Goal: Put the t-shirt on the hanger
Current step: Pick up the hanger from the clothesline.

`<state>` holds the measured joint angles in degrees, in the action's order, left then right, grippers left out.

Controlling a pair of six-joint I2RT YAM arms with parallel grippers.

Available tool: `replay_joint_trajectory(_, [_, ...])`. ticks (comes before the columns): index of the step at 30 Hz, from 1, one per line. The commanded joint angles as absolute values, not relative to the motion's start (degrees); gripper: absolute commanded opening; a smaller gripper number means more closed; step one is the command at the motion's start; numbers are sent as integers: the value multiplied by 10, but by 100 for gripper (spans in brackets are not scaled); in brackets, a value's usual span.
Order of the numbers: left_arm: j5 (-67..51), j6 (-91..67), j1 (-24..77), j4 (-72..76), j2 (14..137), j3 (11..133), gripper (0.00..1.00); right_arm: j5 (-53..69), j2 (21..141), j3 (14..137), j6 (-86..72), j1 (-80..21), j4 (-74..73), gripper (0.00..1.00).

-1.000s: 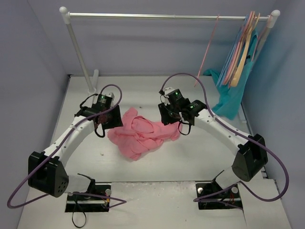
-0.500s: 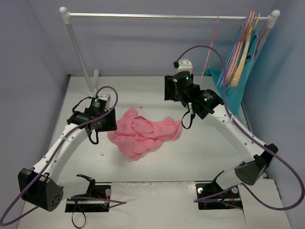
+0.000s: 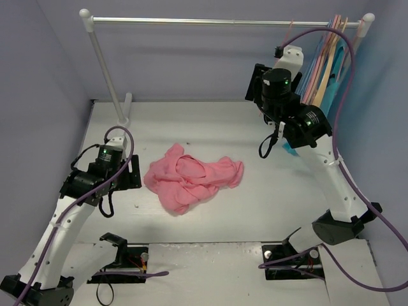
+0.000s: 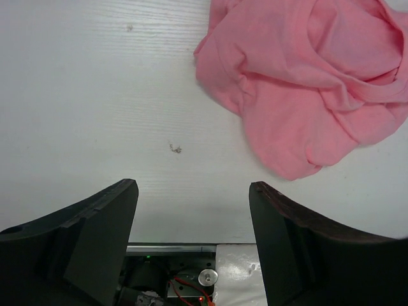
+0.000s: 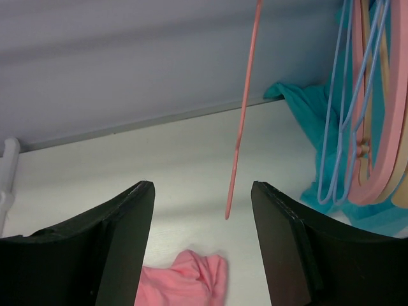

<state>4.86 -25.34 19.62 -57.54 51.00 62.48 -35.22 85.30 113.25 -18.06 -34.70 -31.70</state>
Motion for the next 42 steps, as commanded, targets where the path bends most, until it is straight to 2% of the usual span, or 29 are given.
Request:
replay_joint_trajectory(1, [71, -260, 199, -613, 501, 644, 71, -381, 846, 1101, -169, -342, -276, 64])
replay_joint_trajectory(11, [92, -258, 199, -655, 476, 668, 71, -288, 925, 1164, -165, -208, -272, 63])
replay_joint_trajectory(17, [96, -267, 199, -678, 451, 666, 71, -225, 986, 1187, -172, -165, -253, 56])
replay_joint_trajectory(20, [98, -272, 199, -687, 438, 664, 71, -215, 1007, 1193, -177, -163, -255, 47])
replay_joint_trajectory(23, [101, -276, 199, -696, 428, 665, 71, -210, 1010, 1187, -183, -164, -251, 32])
replay_joint_trajectory(24, [102, -277, 199, -699, 425, 666, 71, -210, 1006, 1183, -185, -164, -250, 21])
replay_joint_trajectory(26, [101, -277, 199, -700, 423, 667, 71, -211, 1003, 1182, -182, -166, -248, 10])
replay_joint_trajectory(27, [101, -276, 199, -700, 422, 669, 71, -212, 999, 1185, -172, -168, -247, 1])
replay_joint_trajectory(32, [100, -270, 200, -695, 428, 676, 71, -211, 987, 1216, -115, -188, -239, 0])
replay_joint_trajectory(37, [91, -265, 200, -688, 439, 681, 71, -250, 962, 1233, -22, -251, -200, 0])
replay_joint_trajectory(42, [69, -264, 201, -677, 449, 680, 71, -186, 921, 1216, 11, -272, -195, 0])
